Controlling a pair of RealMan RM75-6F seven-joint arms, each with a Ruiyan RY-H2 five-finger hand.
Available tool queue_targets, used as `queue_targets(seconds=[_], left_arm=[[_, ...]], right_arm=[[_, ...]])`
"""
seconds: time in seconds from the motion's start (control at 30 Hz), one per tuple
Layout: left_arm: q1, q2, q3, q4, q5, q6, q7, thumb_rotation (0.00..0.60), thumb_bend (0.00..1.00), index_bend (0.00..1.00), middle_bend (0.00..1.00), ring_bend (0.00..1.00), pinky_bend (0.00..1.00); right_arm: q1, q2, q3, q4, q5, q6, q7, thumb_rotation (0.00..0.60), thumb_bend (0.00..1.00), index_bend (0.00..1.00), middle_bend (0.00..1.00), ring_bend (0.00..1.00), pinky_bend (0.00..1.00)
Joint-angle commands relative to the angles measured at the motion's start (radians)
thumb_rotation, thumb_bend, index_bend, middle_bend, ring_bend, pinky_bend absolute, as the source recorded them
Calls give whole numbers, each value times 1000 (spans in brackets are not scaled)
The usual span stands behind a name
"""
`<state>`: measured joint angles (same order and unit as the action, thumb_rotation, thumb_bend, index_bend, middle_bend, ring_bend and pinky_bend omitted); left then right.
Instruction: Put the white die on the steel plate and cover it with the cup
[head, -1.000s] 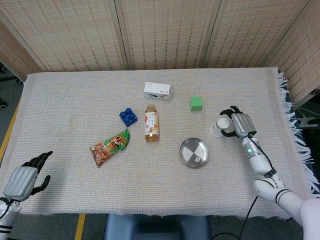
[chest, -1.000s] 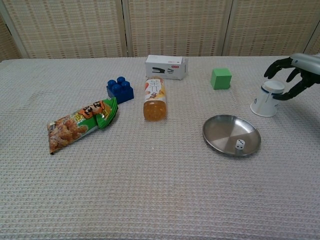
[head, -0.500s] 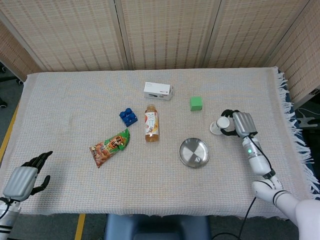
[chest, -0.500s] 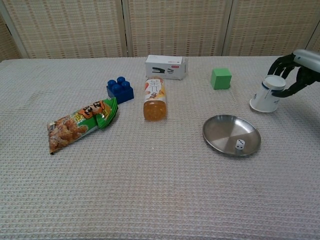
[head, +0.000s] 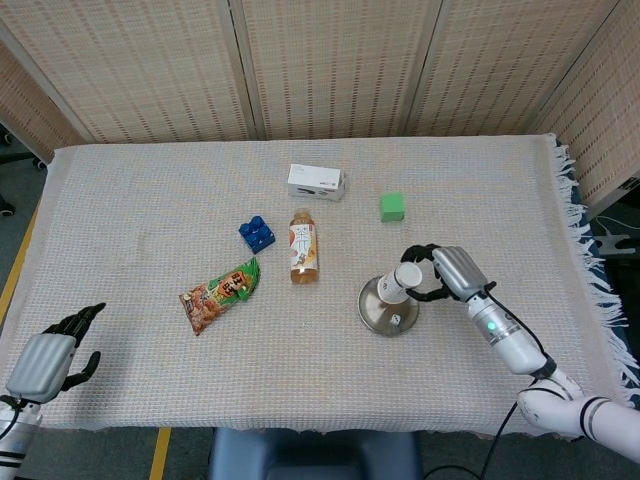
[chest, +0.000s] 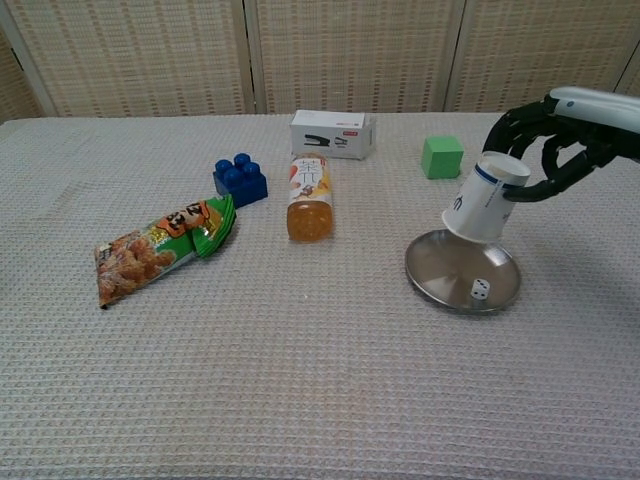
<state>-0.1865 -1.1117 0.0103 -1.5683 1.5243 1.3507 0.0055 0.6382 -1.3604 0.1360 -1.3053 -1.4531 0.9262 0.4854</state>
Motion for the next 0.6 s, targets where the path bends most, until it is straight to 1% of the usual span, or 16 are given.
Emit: queue_targets(seconds=[0.03, 0.27, 0.6], left_arm=[[1, 1, 0, 0, -1, 1, -3, 600, 445, 82, 131, 224, 409], [2, 4, -2, 1, -5, 1, -13, 600, 446, 82, 131, 224, 409], [2, 5, -2, 1, -2, 2, -17, 600, 446, 83, 131, 224, 409]], right_arm=[[23, -1, -30, 7, -35, -37, 32, 600, 110, 473, 448, 361, 612], [51, -20, -52, 25, -41, -88, 45, 600, 110, 473, 448, 361, 612], [64, -31, -78, 32, -61, -97, 52, 600, 110, 474, 449, 361, 612]])
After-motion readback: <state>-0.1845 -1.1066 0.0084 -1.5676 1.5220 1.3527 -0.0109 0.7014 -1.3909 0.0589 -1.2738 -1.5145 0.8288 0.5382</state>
